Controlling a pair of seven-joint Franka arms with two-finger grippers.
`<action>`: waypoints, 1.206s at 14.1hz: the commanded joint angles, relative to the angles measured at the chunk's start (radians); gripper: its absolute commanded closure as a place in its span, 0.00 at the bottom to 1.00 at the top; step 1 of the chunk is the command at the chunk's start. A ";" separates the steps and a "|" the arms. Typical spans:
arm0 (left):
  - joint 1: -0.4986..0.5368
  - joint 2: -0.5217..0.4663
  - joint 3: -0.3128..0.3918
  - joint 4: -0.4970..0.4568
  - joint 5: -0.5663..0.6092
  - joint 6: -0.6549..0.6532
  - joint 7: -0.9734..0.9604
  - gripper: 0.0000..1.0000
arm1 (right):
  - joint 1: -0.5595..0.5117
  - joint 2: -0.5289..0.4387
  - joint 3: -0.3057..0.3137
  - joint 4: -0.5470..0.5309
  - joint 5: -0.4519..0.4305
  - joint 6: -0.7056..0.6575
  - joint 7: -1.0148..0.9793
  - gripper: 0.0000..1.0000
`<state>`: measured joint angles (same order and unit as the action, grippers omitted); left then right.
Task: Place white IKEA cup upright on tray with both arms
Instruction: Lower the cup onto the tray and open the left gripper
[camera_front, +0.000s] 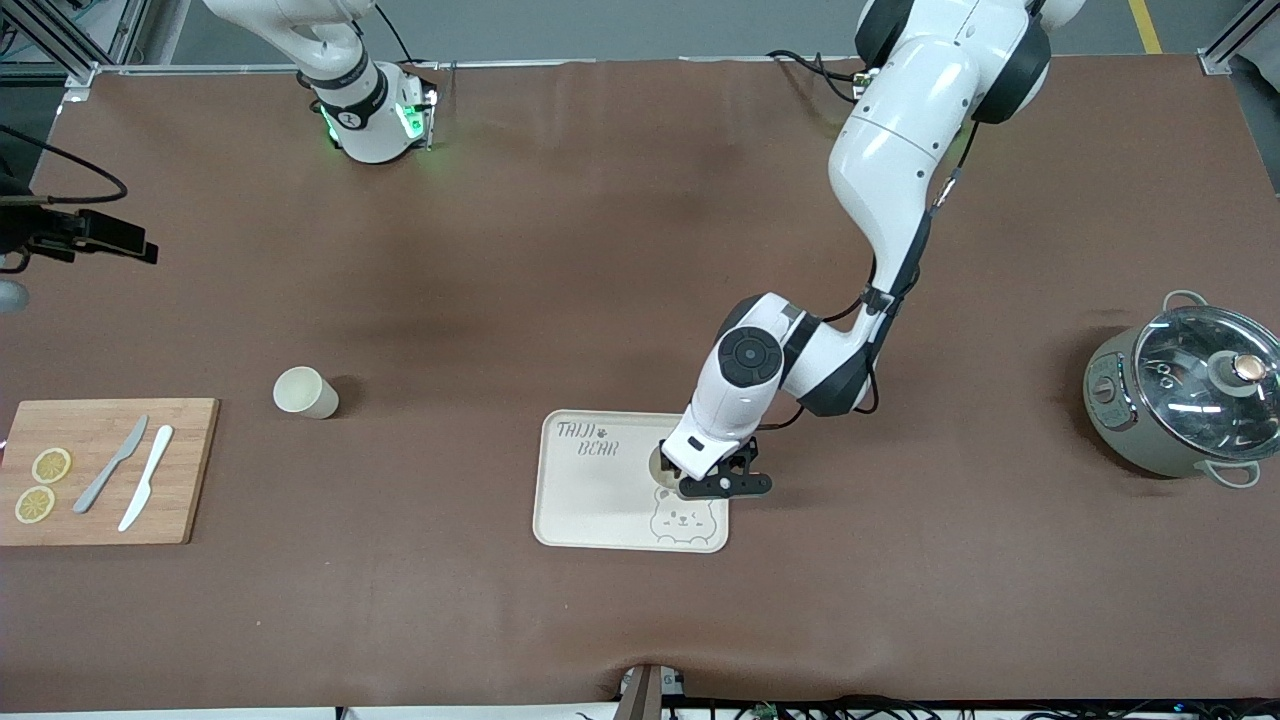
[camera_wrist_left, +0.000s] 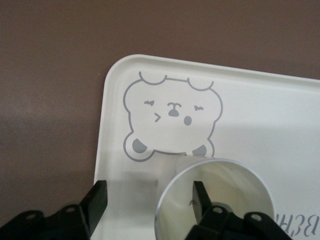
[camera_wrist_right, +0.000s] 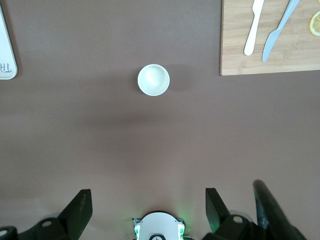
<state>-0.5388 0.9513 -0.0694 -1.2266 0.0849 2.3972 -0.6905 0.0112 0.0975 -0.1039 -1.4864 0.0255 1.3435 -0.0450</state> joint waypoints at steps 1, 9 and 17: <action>-0.018 0.014 0.020 0.027 0.016 0.003 -0.021 0.00 | -0.011 0.053 0.009 0.015 -0.016 -0.026 -0.009 0.00; -0.010 -0.051 0.019 0.026 0.018 -0.130 -0.017 0.00 | -0.026 0.148 0.006 0.006 -0.024 -0.009 -0.001 0.00; 0.086 -0.239 0.014 0.003 0.012 -0.397 0.179 0.00 | -0.048 0.163 0.006 -0.121 -0.021 0.155 0.001 0.00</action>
<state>-0.4907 0.7792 -0.0544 -1.1844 0.0851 2.0496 -0.5753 -0.0149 0.2736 -0.1142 -1.5620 0.0158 1.4596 -0.0449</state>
